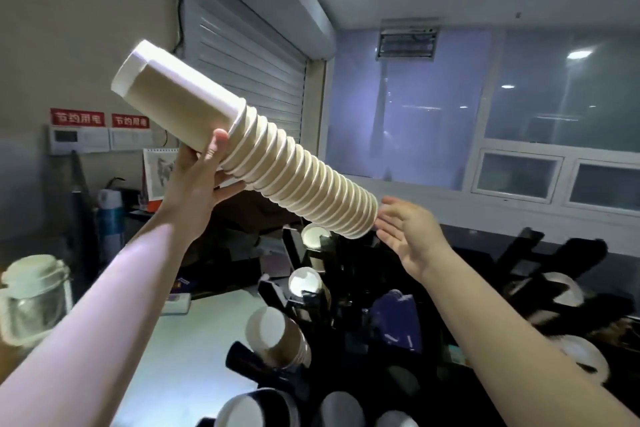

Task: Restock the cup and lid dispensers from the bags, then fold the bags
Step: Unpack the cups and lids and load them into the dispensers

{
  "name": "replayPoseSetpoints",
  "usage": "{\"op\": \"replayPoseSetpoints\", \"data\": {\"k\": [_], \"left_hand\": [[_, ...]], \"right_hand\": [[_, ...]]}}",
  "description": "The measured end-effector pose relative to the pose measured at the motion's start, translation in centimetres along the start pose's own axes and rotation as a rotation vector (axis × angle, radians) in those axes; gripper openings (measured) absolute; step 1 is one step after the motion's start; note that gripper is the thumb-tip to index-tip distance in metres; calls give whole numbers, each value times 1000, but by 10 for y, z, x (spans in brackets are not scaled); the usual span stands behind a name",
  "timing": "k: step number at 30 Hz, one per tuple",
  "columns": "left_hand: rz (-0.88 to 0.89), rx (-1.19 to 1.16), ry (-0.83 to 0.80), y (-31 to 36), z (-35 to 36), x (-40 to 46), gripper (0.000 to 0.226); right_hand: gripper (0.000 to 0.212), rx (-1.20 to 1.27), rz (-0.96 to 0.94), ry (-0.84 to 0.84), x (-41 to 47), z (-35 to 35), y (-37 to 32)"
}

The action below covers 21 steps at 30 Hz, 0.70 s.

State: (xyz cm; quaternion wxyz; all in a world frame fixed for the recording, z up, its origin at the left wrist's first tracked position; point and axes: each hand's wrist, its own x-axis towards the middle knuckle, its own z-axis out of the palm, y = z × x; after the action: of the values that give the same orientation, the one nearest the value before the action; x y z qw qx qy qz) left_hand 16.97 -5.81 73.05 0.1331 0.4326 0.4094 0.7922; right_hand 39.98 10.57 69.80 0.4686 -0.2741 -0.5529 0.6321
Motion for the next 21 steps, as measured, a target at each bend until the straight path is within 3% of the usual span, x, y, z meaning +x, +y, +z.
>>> {"op": "replayPoseSetpoints", "data": {"k": [3,8,18,21], "left_hand": [[7,31,-13,1,-23,14,71],[-9,103,-21,5,-43,30,83],[17,206,-72,-4,-30,38,87],[57,248,-122,-6,-19,41,70]], "right_hand": [[32,-12,23,-2,7,26,9],[6,-134,101,-51,18,59,22],[11,-330,141,42,57,73,46],[11,-351,173,88,64,68,50]]}}
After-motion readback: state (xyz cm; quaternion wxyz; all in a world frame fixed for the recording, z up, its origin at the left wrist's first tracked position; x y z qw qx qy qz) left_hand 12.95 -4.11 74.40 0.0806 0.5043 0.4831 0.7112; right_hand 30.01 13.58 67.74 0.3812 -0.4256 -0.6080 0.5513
